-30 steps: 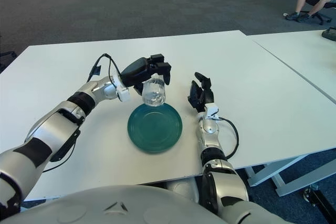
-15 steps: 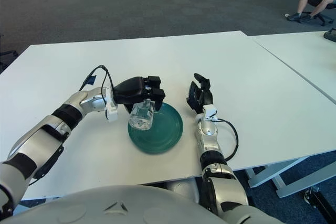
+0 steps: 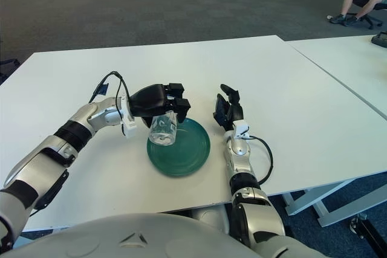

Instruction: Put the bottle into the plate.

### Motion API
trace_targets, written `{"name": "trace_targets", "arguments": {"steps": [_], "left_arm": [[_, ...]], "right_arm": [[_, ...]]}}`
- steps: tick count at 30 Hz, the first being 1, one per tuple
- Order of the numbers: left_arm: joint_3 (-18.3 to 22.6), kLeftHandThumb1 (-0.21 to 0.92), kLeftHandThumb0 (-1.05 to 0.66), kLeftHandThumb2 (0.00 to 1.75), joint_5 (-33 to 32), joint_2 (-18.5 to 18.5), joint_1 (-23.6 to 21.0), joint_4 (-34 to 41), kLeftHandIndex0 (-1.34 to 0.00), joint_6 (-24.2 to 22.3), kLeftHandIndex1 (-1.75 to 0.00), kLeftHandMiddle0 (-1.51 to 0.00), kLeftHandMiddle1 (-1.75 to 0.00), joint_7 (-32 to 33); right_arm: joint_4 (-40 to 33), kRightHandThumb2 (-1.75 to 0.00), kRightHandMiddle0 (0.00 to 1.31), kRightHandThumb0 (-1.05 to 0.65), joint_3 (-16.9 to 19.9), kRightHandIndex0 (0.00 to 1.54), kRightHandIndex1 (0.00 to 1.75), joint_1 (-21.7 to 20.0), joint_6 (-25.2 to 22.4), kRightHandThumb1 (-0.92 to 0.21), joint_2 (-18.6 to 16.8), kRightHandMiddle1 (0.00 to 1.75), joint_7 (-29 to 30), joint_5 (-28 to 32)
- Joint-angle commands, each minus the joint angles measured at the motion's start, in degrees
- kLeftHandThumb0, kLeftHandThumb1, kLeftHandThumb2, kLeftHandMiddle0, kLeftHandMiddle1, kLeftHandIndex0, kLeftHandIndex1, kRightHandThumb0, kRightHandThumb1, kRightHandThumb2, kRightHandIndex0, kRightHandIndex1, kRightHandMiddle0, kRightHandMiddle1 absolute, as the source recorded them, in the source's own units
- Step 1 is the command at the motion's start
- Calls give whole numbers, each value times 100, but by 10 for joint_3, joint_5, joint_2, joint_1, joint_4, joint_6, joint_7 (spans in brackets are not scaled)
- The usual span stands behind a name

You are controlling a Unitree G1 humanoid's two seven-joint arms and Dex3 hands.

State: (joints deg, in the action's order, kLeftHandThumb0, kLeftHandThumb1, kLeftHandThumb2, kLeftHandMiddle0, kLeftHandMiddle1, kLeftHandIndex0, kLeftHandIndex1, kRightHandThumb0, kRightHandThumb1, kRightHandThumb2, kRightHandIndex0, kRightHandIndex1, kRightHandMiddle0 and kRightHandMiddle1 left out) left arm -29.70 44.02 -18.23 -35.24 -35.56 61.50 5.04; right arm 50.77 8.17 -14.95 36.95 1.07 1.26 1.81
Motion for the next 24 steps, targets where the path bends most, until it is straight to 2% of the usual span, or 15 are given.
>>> {"name": "trace_targets", "arguments": {"steps": [1,7,11,18,19,21,24], "left_arm": [[6,26,49,138,12,1,-1,1,-83,11,-175,-65,-175,36],[2,29,47,135,65,4,2,1,-79,11,-175,-63,-175,107],[-18,32,46,131,148,15,-10,3,-75,-28,-175,-60,-175,209],[-71,34,45,128,224,31,-56,-54,-71,-75,-175,-58,-175,311],[-77,27,29,136,229,32,-61,-62,-65,-79,-173,-64,-175,320],[-90,21,15,144,239,33,-70,-76,-60,-87,-171,-69,-175,335],[-111,16,4,149,255,36,-84,-96,-56,-103,-170,-72,-175,354]], "right_arm": [[23,-78,0,-63,2,39,2,28,-6,-92,-17,73,2,8],[22,-77,0,-62,2,41,2,27,-6,-92,-19,74,4,6],[20,-77,0,-62,0,40,2,27,-8,-92,-20,74,7,2],[20,-80,0,-63,-5,39,1,27,-7,-92,-17,73,23,-11],[21,-80,0,-63,-5,39,1,27,-7,-92,-17,73,25,-13],[22,-80,0,-63,-7,39,1,26,-7,-92,-16,72,29,-15],[24,-80,0,-63,-9,39,1,26,-4,-92,-14,71,34,-16]]}}
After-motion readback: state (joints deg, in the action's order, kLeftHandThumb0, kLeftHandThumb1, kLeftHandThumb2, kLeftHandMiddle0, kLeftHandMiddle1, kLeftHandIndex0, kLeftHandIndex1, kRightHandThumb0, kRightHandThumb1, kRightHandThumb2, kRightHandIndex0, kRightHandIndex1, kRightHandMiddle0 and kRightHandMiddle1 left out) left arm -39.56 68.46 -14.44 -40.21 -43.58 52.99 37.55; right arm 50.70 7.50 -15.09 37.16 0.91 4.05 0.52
